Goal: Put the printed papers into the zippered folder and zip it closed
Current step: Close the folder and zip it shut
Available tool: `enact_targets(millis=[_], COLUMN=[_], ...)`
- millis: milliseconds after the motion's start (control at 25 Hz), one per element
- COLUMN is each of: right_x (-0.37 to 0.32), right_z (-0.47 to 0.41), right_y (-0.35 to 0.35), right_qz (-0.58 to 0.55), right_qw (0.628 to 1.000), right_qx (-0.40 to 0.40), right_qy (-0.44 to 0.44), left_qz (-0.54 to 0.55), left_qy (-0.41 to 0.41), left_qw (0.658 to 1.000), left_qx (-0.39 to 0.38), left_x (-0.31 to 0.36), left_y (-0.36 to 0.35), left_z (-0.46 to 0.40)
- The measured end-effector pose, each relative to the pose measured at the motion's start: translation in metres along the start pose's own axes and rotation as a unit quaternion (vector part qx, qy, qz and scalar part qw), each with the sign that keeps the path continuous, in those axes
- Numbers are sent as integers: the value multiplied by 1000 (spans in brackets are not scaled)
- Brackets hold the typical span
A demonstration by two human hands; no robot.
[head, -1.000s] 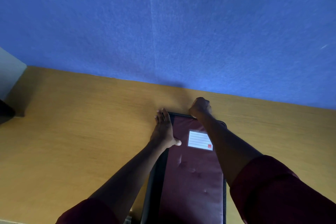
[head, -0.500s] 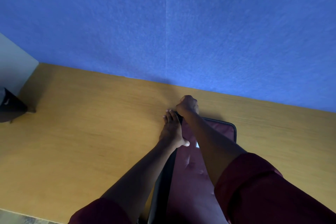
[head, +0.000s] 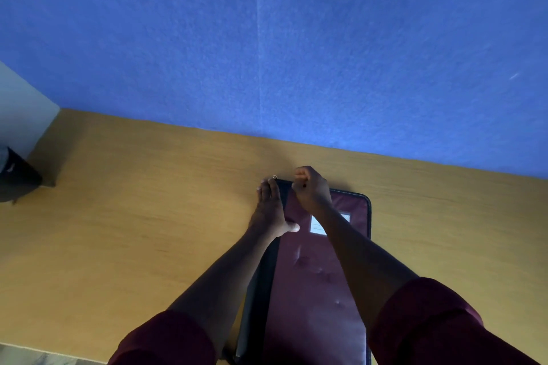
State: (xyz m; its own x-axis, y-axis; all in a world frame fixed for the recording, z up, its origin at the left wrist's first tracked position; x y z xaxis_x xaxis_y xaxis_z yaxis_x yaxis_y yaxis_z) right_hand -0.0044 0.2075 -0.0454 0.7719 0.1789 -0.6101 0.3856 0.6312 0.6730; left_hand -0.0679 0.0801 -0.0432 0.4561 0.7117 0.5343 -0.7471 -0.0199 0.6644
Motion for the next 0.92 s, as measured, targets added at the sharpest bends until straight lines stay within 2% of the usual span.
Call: enact_targets(millis=[80,320,600,800,920], right_x=[11,56,106,149,154], right_z=[21,81,127,160,168], right_y=[13,25,29,34,36], right_qz=[-12,107,146,71,60], right_qw=[999,987,983,978,978], right_qx=[27,94,113,154,151], right_qy=[16,68,20,-118,-131], left_qz=[-14,-28,-45,-65,-96], left_qy=[-7,-4,6,25,44], left_qw=[1000,1000,999,997,994], left_qx=[9,6,19,28,15], left_x=[4,-4,-16,-24,-30], left_y=[0,-18,-41,-57,-63], left_z=[8,41,88,116,124])
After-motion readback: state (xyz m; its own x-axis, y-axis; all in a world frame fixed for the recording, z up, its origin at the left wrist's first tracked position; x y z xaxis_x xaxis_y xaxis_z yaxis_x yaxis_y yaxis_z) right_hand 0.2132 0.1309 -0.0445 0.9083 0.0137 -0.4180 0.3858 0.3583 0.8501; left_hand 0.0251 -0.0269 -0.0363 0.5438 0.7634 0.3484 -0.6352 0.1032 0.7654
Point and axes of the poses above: each hand's wrist, its own z-axis away from the middle knuckle, its own y-axis out of the back of the hand, x = y × z, the point moved 8 cm from there along -z, towards the middle knuckle, and after that the axes turned 3 degrees about -y, right-handed, at the moved point
